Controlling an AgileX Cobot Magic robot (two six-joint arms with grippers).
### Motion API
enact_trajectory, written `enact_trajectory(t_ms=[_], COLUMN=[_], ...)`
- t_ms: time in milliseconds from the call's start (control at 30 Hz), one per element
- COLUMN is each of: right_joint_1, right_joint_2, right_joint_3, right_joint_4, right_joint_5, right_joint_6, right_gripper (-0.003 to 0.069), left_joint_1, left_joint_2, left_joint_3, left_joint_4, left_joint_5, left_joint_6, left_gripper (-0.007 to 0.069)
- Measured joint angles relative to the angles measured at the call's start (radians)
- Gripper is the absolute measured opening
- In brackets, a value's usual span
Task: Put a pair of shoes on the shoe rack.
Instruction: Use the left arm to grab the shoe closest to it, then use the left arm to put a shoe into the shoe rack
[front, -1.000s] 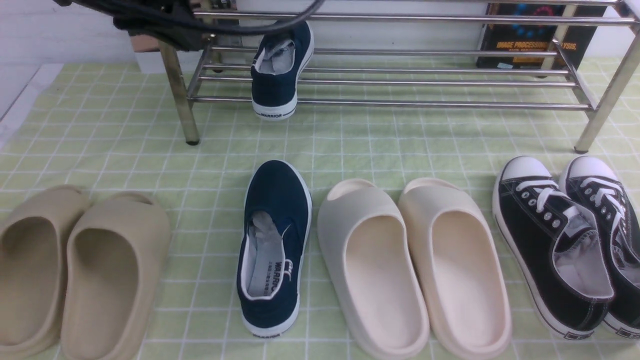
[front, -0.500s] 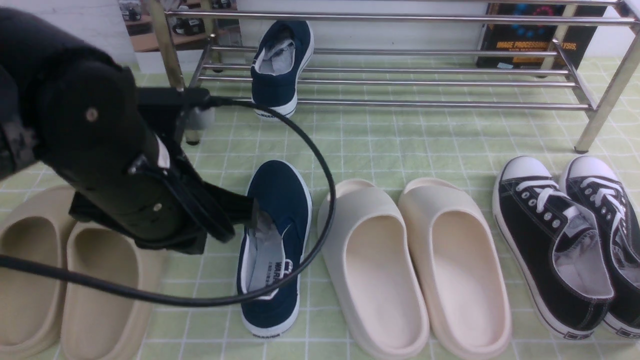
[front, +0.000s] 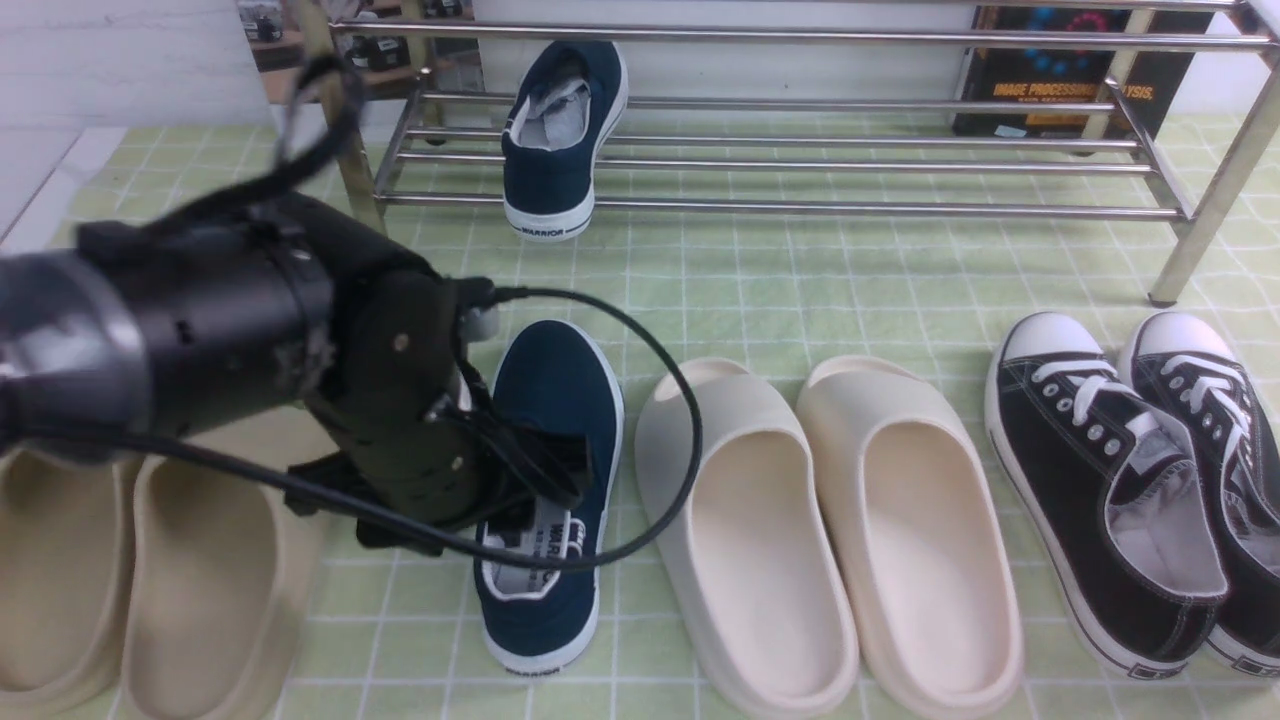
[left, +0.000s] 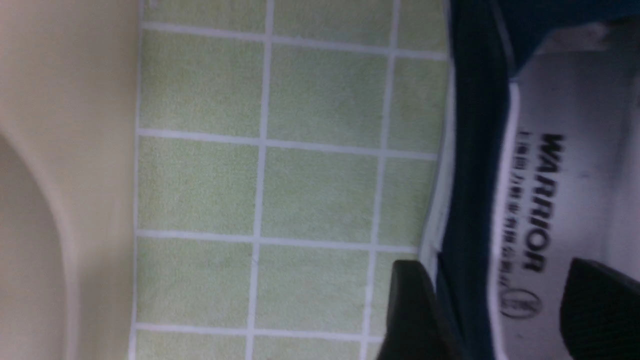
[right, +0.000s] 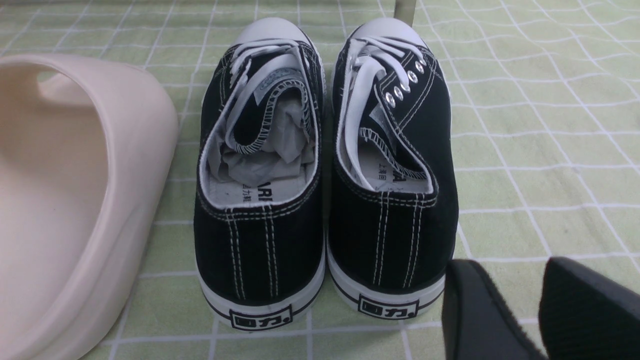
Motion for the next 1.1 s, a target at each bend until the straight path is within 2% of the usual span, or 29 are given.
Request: enact_trajectory(t_ms=[133,233,267,433,500,700,800,1100], right_joint_1=[0.000,0.000,0.000,0.000,0.000,0.000,0.000,0.000], right_joint_2=[0.000,0.000,0.000,0.000,0.000,0.000,0.000,0.000], right_joint_3=[0.000,0.000,0.000,0.000,0.000,0.000,0.000,0.000], right_joint_4=[0.000,0.000,0.000,0.000,0.000,0.000,0.000,0.000], right_joint_5=[0.000,0.000,0.000,0.000,0.000,0.000,0.000,0.000], right_joint_6=[0.000,0.000,0.000,0.000,0.000,0.000,0.000,0.000], right_gripper=[0.0239,0.0239,0.0239,0.0239,0.0239,0.0239,0.0239,0.0239], left_joint_1=[0.000,0.000,0.000,0.000,0.000,0.000,-0.001,-0.001], left_joint_2=[0.062,0.100,0.101,0.053,0.024,-0.107,-0.138,0.008], left_joint_3=[0.000,0.000,0.000,-0.006,-0.019,-0.131,-0.198,-0.410], left_joint_4=[0.005,0.007,0.007,0.005,-0.004,-0.047,-0.061,-0.081], left_joint_5=[-0.015,-0.024,-0.024,-0.023,-0.001,0.132,0.135,0.130], left_joint_6=[0.000,0.003,0.003,0.031,0.050,0.129,0.147,0.169], left_gripper=[0.0427,0.0340,0.0331,0.0019,-0.0005,0.0000,0.0000,0.0000])
